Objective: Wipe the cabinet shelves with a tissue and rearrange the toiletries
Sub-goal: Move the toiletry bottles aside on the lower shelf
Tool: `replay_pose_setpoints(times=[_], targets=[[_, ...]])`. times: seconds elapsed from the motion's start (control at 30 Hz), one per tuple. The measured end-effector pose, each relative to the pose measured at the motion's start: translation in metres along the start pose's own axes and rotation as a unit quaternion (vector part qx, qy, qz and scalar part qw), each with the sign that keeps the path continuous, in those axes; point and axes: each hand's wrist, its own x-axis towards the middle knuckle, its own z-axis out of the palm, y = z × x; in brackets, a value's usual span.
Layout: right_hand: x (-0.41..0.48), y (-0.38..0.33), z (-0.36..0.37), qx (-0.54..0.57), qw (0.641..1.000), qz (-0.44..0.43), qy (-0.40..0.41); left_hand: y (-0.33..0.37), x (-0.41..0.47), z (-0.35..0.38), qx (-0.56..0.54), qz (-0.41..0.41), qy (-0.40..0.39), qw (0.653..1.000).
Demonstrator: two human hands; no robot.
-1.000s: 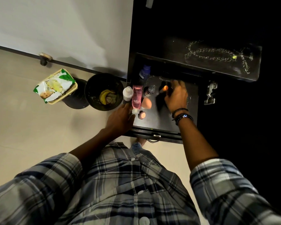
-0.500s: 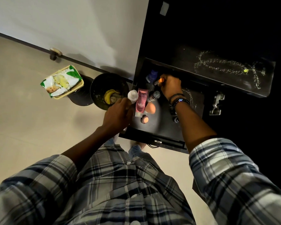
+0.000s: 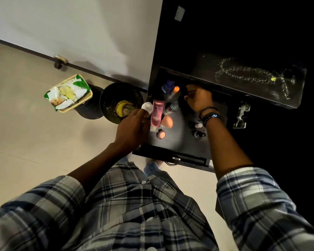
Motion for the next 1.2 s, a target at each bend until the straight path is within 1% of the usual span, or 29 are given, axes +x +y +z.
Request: replay_pose_setpoints(times=[0.1, 0.17, 0.23, 0.3, 0.37, 0.43, 0.5, 0.53, 0.6, 0.63, 0.7, 0.83, 0.93, 1.03, 1.13, 1.2], targets=[[-0.022, 0.024, -0.014, 0.043, 0.995, 0.064, 0.069, 0.014, -0.001, -0.002, 0.008, 0.034, -0.001, 0.999], [-0.044, 0.04, -0.02, 0.056, 0.987, 0.113, 0.098, 0.029, -0.001, 0.0, 0.011, 0.093, 0.004, 0.996], [-0.067, 0.054, -0.021, 0.067, 0.981, 0.148, 0.105, 0.049, 0.002, 0.006, 0.027, 0.162, 0.008, 0.986], [-0.088, 0.061, -0.018, 0.103, 0.977, 0.158, 0.096, 0.069, 0.009, 0.022, 0.049, 0.219, -0.002, 0.975], [-0.105, 0.064, -0.014, 0.155, 0.971, 0.167, 0.073, 0.088, 0.021, 0.04, 0.048, 0.243, -0.034, 0.968], [-0.117, 0.064, -0.007, 0.176, 0.972, 0.147, 0.046, 0.102, 0.034, 0.058, 0.065, 0.242, -0.082, 0.965], [-0.123, 0.068, 0.003, 0.169, 0.976, 0.133, 0.041, 0.113, 0.046, 0.074, 0.114, 0.241, -0.133, 0.955], [-0.124, 0.073, 0.009, 0.17, 0.976, 0.127, 0.046, 0.117, 0.051, 0.081, 0.131, 0.241, -0.157, 0.949], [-0.124, 0.078, 0.02, 0.129, 0.981, 0.121, 0.076, 0.119, 0.057, 0.092, 0.148, 0.236, -0.194, 0.94], [-0.123, 0.08, 0.025, 0.098, 0.983, 0.125, 0.091, 0.12, 0.059, 0.096, 0.157, 0.233, -0.209, 0.937], [-0.122, 0.085, 0.034, 0.082, 0.983, 0.122, 0.107, 0.122, 0.06, 0.101, 0.167, 0.225, -0.229, 0.932], [-0.122, 0.091, 0.045, 0.087, 0.981, 0.125, 0.118, 0.128, 0.058, 0.103, 0.195, 0.199, -0.227, 0.933], [-0.124, 0.089, 0.045, 0.077, 0.982, 0.109, 0.133, 0.13, 0.055, 0.104, 0.225, 0.187, -0.229, 0.928], [-0.124, 0.086, 0.042, 0.068, 0.985, 0.1, 0.126, 0.138, 0.05, 0.095, 0.242, 0.179, -0.221, 0.928], [-0.124, 0.086, 0.043, 0.071, 0.985, 0.087, 0.132, 0.144, 0.042, 0.076, 0.213, 0.16, -0.181, 0.947], [-0.125, 0.083, 0.047, 0.078, 0.986, 0.074, 0.127, 0.139, 0.033, 0.06, 0.155, 0.15, -0.134, 0.967]])
